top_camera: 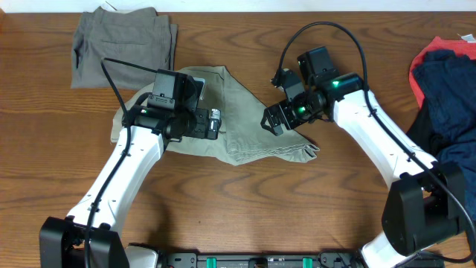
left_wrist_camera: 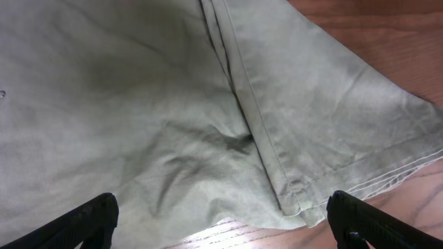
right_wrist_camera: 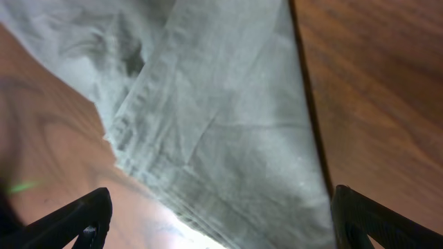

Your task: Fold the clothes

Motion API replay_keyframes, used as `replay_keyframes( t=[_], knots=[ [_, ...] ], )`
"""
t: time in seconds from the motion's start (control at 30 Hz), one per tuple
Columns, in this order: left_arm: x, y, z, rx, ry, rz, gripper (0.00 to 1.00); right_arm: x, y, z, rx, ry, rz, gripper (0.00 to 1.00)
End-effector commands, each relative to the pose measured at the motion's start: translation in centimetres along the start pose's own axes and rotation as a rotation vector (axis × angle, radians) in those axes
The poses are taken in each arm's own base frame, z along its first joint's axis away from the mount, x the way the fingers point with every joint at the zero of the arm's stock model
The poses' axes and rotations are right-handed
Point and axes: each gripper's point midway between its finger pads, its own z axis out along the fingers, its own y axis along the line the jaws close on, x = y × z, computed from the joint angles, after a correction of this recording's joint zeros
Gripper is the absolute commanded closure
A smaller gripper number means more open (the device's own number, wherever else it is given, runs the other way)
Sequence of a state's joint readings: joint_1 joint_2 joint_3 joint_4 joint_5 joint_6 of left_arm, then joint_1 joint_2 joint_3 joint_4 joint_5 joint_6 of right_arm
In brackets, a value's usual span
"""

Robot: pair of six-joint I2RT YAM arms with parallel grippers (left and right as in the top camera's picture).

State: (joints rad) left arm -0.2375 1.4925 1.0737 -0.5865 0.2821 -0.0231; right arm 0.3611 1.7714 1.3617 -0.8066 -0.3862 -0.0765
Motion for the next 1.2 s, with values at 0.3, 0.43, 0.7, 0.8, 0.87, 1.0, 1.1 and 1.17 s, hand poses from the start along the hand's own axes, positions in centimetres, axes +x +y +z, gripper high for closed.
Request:
replay_keyframes(
  t=[0.3,0.43,0.7,0.8,0.87,1.0,1.1,1.17],
  knots=[
    [-0.1,0.0,-0.1,0.001,-0.003,-0.003,0.02,-1.2,-0.2,0.1,0.045,-0.045,-0.017,0.01],
    [-0.6,3.6,-0.4,-0.199,-0.024,0.023,0.02,-1.3,1.4,0.3,-0.013,-0.044,-0.031,0.01],
    [1.1,12.2,-3.0,-0.461,-0.013,-0.248,0.02,-1.6,3.8,1.4,0.024,-0.047,-0.125,0.01],
    [2.0,13.8,-3.2,-0.445,-0.001,-0.318,0.02,-1.7,5.3,2.1,0.048,-0.053,-0.18,0.01],
    [2.7,14.6,-3.2,-0.436,0.008,-0.353,0.02,-1.7,6.6,2.5,0.054,-0.055,-0.217,0.01],
    [4.1,15.8,-3.1,-0.451,0.032,-0.393,0.02,-1.5,8.1,3.2,0.124,-0.054,-0.277,0.03],
    [4.7,16.3,-3.1,-0.463,0.043,-0.406,0.02,-1.2,8.3,3.7,0.209,-0.05,-0.295,0.04],
    [4.9,16.5,-2.8,-0.464,0.04,-0.409,0.02,-0.7,8.7,4.7,0.228,-0.029,-0.32,0.07]
  ],
)
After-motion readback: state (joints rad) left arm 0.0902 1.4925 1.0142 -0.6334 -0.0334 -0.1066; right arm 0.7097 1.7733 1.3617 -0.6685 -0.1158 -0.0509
